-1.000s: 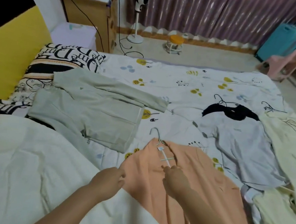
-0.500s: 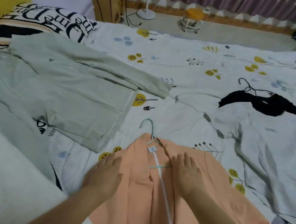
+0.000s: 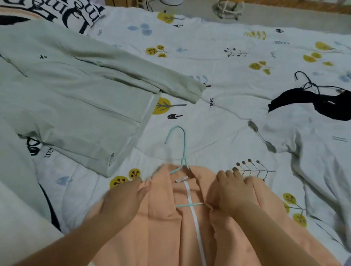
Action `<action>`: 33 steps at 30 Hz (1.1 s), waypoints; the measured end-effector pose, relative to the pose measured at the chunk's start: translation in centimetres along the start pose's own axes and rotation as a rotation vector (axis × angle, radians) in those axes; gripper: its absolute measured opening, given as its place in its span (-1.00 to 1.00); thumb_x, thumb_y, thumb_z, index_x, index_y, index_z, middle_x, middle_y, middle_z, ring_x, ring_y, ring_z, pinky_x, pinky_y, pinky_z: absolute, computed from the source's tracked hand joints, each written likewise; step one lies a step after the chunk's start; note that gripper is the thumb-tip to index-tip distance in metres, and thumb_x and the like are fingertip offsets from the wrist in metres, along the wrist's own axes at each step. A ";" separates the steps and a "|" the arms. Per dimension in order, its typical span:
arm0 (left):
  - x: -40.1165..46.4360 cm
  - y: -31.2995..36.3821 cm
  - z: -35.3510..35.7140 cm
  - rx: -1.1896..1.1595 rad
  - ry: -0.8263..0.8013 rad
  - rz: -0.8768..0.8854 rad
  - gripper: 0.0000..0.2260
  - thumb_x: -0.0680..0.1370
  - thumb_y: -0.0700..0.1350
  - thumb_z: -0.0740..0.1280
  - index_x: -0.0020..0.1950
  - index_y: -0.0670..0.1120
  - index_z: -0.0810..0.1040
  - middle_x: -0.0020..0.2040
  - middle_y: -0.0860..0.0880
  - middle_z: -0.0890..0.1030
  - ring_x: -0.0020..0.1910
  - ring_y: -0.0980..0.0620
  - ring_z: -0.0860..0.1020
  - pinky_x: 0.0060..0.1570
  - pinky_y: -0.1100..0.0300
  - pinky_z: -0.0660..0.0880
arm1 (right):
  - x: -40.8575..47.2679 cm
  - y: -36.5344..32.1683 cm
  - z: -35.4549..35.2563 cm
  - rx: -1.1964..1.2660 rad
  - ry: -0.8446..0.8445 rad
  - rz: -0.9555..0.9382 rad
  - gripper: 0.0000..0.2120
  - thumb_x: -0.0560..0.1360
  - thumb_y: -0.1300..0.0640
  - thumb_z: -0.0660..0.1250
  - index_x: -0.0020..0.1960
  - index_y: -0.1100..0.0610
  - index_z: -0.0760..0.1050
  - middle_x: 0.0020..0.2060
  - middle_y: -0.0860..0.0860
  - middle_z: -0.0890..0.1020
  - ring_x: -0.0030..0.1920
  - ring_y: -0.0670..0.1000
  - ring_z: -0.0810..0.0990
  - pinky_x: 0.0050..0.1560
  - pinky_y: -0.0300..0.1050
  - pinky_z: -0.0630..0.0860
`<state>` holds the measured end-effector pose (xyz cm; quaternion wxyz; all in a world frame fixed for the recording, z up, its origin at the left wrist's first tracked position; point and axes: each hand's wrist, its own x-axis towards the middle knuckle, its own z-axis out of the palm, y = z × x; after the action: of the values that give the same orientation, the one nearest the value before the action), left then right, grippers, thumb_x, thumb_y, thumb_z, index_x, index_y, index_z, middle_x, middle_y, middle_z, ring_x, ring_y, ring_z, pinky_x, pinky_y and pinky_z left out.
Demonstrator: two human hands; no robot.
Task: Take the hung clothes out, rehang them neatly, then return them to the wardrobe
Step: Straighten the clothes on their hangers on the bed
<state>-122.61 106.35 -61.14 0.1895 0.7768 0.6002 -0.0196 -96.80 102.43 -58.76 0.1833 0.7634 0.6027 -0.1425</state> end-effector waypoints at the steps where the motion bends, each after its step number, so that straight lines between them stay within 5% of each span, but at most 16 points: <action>1: -0.9 -0.1 -0.4 -0.031 0.027 0.019 -0.70 0.60 0.12 0.08 0.02 -0.07 0.44 -0.10 -0.08 0.61 -0.06 -0.10 0.56 -0.20 0.10 0.36 | -0.6 0.0 -0.4 0.009 0.021 0.011 -0.60 0.40 0.00 0.32 0.17 0.06 0.30 0.17 -0.01 0.41 0.29 0.06 0.29 0.28 0.06 0.23; 4: -3.4 0.1 -2.2 -0.131 0.103 0.070 -0.74 0.56 0.14 0.18 0.00 -0.03 0.48 -0.14 -0.03 0.62 -0.09 -0.06 0.58 -0.27 0.15 0.25 | -3.2 0.5 -2.1 0.070 0.130 0.006 -0.81 0.47 -0.04 0.15 0.02 0.02 0.39 0.11 -0.01 0.46 0.27 0.05 0.33 0.36 0.01 0.11; 6: -4.7 0.4 -4.1 -0.147 0.141 0.091 -0.75 0.53 0.17 0.20 0.00 0.02 0.48 -0.22 0.00 0.61 -0.11 -0.02 0.59 -0.29 0.17 0.23 | -5.3 0.9 -3.4 0.139 0.173 -0.015 -0.90 0.45 0.01 0.03 -0.23 -0.03 0.25 0.04 -0.01 0.54 0.17 0.06 0.44 0.25 -0.08 0.18; 9: -6.4 0.9 -7.6 -0.176 0.163 0.117 -0.77 0.53 0.17 0.21 -0.01 0.05 0.49 -0.34 0.06 0.52 -0.13 0.01 0.58 -0.30 0.18 0.23 | -9.0 1.4 -5.6 0.163 0.239 -0.054 -0.75 0.48 0.01 0.14 -0.28 0.00 0.11 -0.19 -0.05 0.58 -0.02 0.07 0.55 -0.08 -0.06 0.23; 12: -8.1 2.0 -11.6 -0.193 0.183 0.132 -0.73 0.53 0.16 0.23 -0.01 -0.02 0.54 -0.14 -0.01 0.63 -0.07 0.00 0.58 -0.28 0.19 0.23 | -13.2 1.8 -9.2 0.173 0.332 -0.001 -0.62 0.51 -0.06 0.18 -0.34 0.01 0.04 -0.40 -0.04 0.46 -0.17 0.05 0.54 -0.23 -0.06 0.04; 15: -10.1 3.6 -15.9 -0.175 0.178 0.172 -0.73 0.52 0.17 0.25 -0.13 -0.02 0.52 -0.25 0.00 0.58 -0.07 -0.01 0.57 -0.29 0.19 0.18 | -17.8 2.5 -14.0 0.069 0.538 0.019 -0.56 0.29 0.03 0.46 -0.33 0.01 0.14 -0.51 0.00 0.52 -0.45 0.00 0.51 -0.44 -0.13 0.03; 20: -13.1 7.1 -24.0 -0.139 0.152 0.285 -0.59 0.50 0.16 0.28 -0.39 0.00 0.19 -0.41 0.01 0.38 -0.22 -0.05 0.48 -0.31 0.14 0.15 | -23.9 4.1 -20.8 0.101 0.617 0.157 -0.85 0.54 0.00 0.16 -0.19 -0.03 0.26 -0.23 -0.05 0.60 -0.17 0.03 0.54 -0.27 -0.08 0.06; 25: -15.6 9.8 -31.1 -0.136 0.160 0.396 -0.60 0.47 0.13 0.31 -0.41 -0.06 0.25 -0.44 -0.01 0.35 -0.32 0.01 0.38 -0.32 0.09 0.18 | -28.5 5.4 -27.8 0.075 0.885 0.080 -0.60 0.15 0.21 0.59 -0.45 0.08 0.31 -0.62 -0.02 0.40 -0.57 0.10 0.45 -0.43 -0.25 -0.05; 29: -17.9 11.4 -36.2 -0.239 0.134 0.477 -0.68 0.45 0.09 0.26 -0.41 -0.05 0.34 -0.33 -0.04 0.54 -0.21 -0.02 0.52 -0.17 0.07 0.39 | -30.1 6.0 -31.5 0.046 1.011 0.090 -0.75 0.12 0.29 0.48 -0.45 0.12 0.40 -0.60 0.01 0.46 -0.56 0.13 0.47 -0.42 -0.31 -0.02; 33: -18.8 12.8 -41.8 -0.299 0.206 0.519 -0.67 0.41 0.11 0.25 -0.46 -0.04 0.28 -0.48 0.03 0.38 -0.39 0.08 0.38 -0.30 0.08 0.29 | -29.8 6.9 -34.9 0.265 1.012 0.205 -0.92 0.41 0.25 0.36 -0.23 0.17 0.48 -0.34 0.13 0.58 -0.24 0.21 0.53 -0.27 -0.07 0.18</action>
<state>-124.07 99.61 -14.09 0.2386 0.8655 0.3942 0.1964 -97.18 90.88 -13.86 -0.2154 0.8082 0.5150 0.1874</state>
